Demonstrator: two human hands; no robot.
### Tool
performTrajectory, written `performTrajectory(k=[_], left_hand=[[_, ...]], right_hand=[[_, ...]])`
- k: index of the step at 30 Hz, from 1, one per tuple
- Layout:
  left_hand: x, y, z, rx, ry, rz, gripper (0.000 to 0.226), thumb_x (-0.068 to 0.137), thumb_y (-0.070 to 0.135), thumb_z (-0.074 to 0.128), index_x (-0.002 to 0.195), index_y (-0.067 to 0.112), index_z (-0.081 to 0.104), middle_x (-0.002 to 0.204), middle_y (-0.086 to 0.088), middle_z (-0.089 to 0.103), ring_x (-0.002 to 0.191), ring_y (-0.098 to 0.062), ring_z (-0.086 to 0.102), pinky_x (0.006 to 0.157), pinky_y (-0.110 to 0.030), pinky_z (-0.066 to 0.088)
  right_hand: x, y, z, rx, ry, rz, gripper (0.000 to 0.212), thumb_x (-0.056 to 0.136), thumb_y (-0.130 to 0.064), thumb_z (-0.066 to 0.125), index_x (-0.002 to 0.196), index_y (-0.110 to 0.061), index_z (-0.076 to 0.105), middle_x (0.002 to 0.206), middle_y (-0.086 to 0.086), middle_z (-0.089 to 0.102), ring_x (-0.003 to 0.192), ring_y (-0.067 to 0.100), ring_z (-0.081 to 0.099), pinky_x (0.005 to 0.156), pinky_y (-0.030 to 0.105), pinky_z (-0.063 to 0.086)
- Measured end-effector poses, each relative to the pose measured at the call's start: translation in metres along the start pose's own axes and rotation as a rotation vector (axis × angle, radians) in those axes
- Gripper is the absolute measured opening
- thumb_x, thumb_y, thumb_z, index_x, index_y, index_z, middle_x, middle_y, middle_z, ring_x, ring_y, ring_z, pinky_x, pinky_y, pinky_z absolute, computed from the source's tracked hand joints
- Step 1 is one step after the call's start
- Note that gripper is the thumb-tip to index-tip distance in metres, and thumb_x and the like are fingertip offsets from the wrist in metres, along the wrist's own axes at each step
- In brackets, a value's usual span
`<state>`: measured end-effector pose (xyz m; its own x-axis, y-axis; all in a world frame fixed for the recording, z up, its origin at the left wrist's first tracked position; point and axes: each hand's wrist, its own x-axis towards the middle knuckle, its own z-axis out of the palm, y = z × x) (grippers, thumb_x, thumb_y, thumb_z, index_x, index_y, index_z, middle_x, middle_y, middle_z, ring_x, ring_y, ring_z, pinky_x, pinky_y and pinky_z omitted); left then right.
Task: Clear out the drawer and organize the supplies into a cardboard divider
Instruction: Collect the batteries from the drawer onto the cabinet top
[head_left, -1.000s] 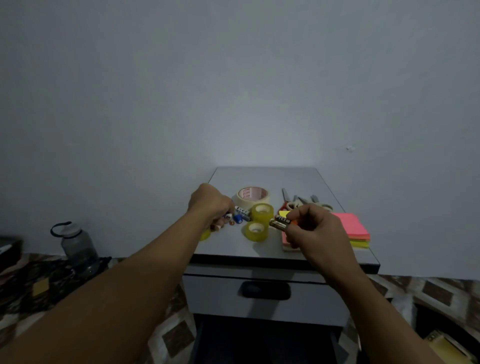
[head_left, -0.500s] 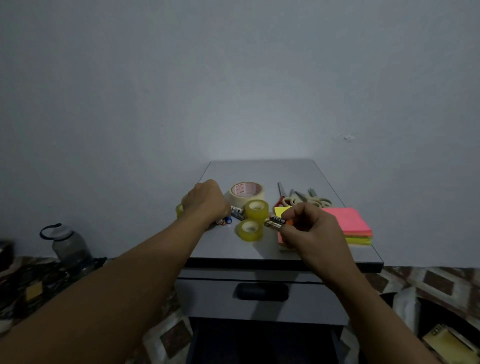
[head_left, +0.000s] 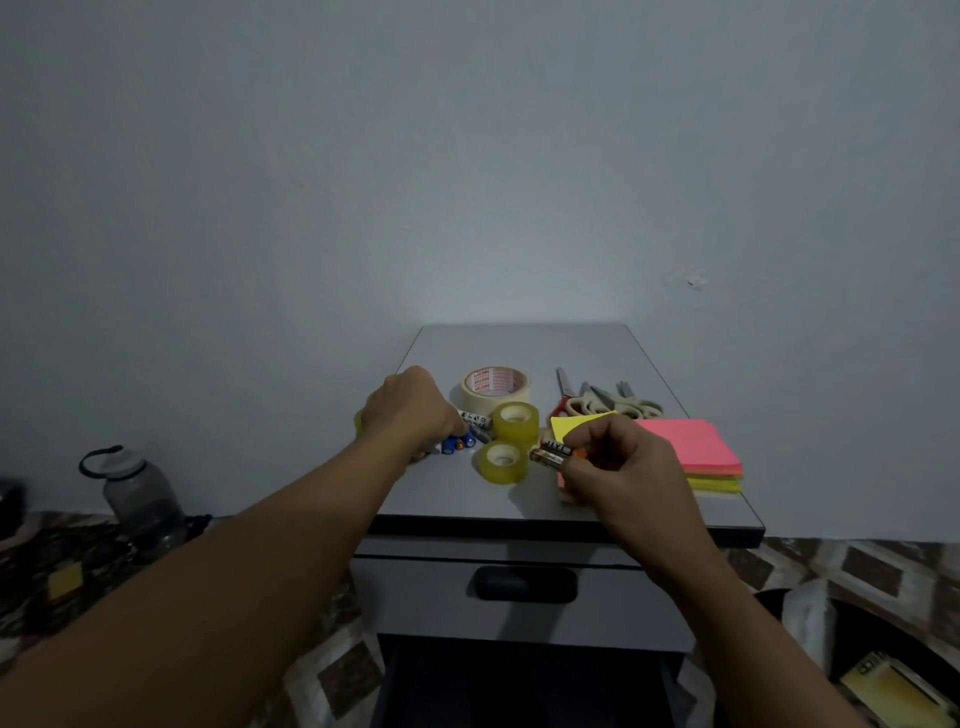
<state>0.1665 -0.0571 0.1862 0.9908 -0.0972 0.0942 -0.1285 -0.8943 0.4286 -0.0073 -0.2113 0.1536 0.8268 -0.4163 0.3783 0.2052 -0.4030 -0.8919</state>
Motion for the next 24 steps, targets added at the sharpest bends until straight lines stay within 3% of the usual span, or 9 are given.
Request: performTrajectory(k=[7, 10, 12, 18, 21, 24], left_hand=[[0.001, -0.013, -0.007, -0.188, 0.045, 0.027, 0.026, 0.077, 0.031, 0.07, 0.073, 0.007, 0.06, 0.071, -0.008, 0.064, 0.062, -0.021, 0.059, 0.053, -0.026, 0.043], [-0.005, -0.027, -0.02, -0.285, 0.087, 0.048, 0.022, 0.079, 0.027, 0.065, 0.08, 0.006, 0.067, 0.078, -0.012, 0.07, 0.068, -0.024, 0.063, 0.061, -0.031, 0.05], [-0.015, -0.039, -0.026, -0.338, 0.099, 0.08, 0.014, 0.081, 0.029, 0.067, 0.079, 0.015, 0.07, 0.077, -0.006, 0.071, 0.075, -0.023, 0.068, 0.069, -0.036, 0.056], [-0.048, -0.071, -0.025, -0.441, 0.192, 0.225, 0.006, 0.079, 0.027, 0.076, 0.082, 0.024, 0.071, 0.08, 0.008, 0.068, 0.071, -0.004, 0.062, 0.061, -0.022, 0.048], [-0.049, -0.087, -0.016, -0.421, 0.189, 0.311, 0.03, 0.077, 0.034, 0.078, 0.105, 0.028, 0.068, 0.109, 0.008, 0.061, 0.104, -0.012, 0.052, 0.081, -0.028, 0.043], [-0.049, -0.102, -0.01, -0.368, 0.083, 0.338, 0.074, 0.061, 0.059, 0.075, 0.128, 0.034, 0.055, 0.128, 0.01, 0.047, 0.126, -0.014, 0.032, 0.096, -0.028, 0.031]], right_hand=[[0.008, -0.001, 0.001, 0.045, 0.012, 0.032, 0.014, 0.08, -0.002, 0.067, 0.085, -0.015, 0.068, 0.072, 0.008, 0.07, 0.069, 0.028, 0.068, 0.068, 0.047, 0.061], [0.018, -0.004, 0.007, 0.051, -0.001, 0.041, 0.012, 0.08, -0.001, 0.067, 0.086, -0.011, 0.067, 0.072, 0.009, 0.069, 0.062, 0.021, 0.064, 0.065, 0.046, 0.06], [0.026, -0.004, 0.014, 0.048, -0.003, 0.056, 0.012, 0.078, -0.002, 0.068, 0.086, -0.012, 0.067, 0.071, 0.008, 0.069, 0.06, 0.019, 0.063, 0.065, 0.049, 0.059], [0.051, -0.009, 0.051, -0.067, 0.008, 0.045, 0.011, 0.069, -0.015, 0.07, 0.08, -0.018, 0.068, 0.074, 0.003, 0.071, 0.074, 0.029, 0.069, 0.07, 0.052, 0.059], [0.065, -0.015, 0.072, -0.156, 0.0, 0.022, 0.01, 0.072, -0.014, 0.072, 0.081, -0.015, 0.069, 0.077, 0.002, 0.071, 0.075, 0.024, 0.069, 0.071, 0.044, 0.059], [0.076, -0.022, 0.089, -0.244, -0.007, 0.025, 0.01, 0.076, -0.015, 0.073, 0.084, -0.011, 0.071, 0.075, -0.007, 0.065, 0.076, 0.018, 0.065, 0.07, 0.032, 0.055]])
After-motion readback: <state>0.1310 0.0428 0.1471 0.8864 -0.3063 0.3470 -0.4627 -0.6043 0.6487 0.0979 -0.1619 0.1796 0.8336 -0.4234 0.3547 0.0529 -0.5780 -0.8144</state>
